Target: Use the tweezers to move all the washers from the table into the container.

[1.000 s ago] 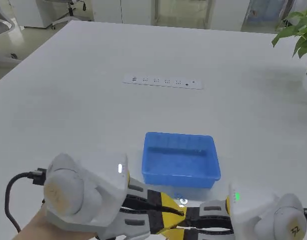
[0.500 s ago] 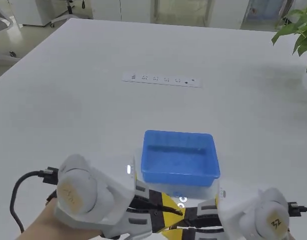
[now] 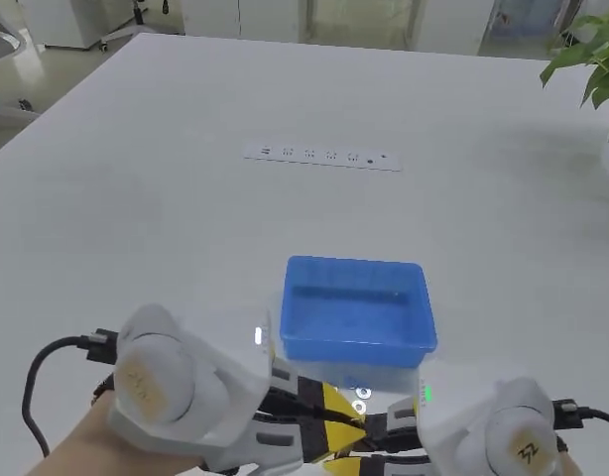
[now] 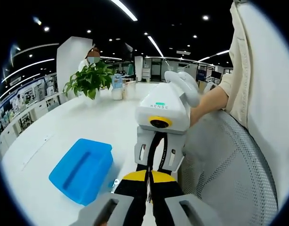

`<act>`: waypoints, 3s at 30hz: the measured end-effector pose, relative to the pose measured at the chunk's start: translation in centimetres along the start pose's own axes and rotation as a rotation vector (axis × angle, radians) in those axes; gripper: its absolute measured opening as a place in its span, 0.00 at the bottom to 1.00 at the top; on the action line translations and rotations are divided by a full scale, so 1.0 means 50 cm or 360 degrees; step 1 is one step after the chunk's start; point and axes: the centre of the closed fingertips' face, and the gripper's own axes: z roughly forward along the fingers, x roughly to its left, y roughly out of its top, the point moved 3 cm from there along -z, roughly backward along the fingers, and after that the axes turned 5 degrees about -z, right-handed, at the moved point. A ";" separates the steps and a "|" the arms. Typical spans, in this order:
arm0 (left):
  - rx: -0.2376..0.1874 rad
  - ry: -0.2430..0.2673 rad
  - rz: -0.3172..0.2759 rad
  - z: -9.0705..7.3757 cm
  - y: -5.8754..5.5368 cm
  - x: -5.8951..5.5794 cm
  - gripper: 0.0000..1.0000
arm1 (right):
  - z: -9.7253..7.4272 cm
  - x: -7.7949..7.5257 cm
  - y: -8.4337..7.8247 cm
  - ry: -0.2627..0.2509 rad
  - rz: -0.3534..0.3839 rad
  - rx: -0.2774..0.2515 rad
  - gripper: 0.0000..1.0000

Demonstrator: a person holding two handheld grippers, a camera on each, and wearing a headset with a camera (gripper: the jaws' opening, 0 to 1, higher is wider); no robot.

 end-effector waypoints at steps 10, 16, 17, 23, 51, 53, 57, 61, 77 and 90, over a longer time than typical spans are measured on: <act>-0.0045 0.0004 -0.0078 -0.025 0.008 0.005 0.05 | -0.003 0.002 -0.002 -0.0016 -0.0015 0.0012 0.03; 0.0013 -0.0011 -0.0027 -0.025 0.014 -0.009 0.06 | 0.000 0.004 0.001 -0.0025 -0.0019 0.0025 0.03; 0.0019 -0.0017 -0.0016 -0.024 0.015 -0.012 0.05 | 0.001 0.004 0.001 -0.0027 -0.0020 0.0027 0.03; 0.0135 -0.0002 0.0081 -0.019 0.001 -0.011 0.00 | 0.003 0.003 0.004 -0.0039 -0.0022 0.0031 0.03; 0.0307 -0.0151 0.0377 -0.028 -0.006 -0.009 0.00 | 0.021 0.000 0.001 0.0101 -0.0097 0.0230 0.07; 0.0293 -0.0142 0.0345 -0.027 -0.005 -0.009 0.00 | 0.022 0.000 0.001 0.0109 -0.0095 0.0248 0.07; 0.0261 -0.0118 0.0265 -0.026 -0.005 -0.004 0.00 | 0.022 0.004 0.000 0.0128 -0.0130 0.0278 0.04; 0.0248 -0.0125 0.0237 -0.026 -0.006 -0.007 0.00 | 0.021 0.001 -0.001 0.0117 -0.0081 0.0270 0.05; 0.0279 -0.0090 0.0235 -0.020 -0.016 -0.006 0.00 | 0.022 0.004 0.001 0.0127 -0.0064 0.0299 0.03; 0.0007 0.0126 0.0011 -0.045 0.019 0.025 0.25 | -0.021 -0.015 0.008 -0.0004 0.0064 0.0186 0.03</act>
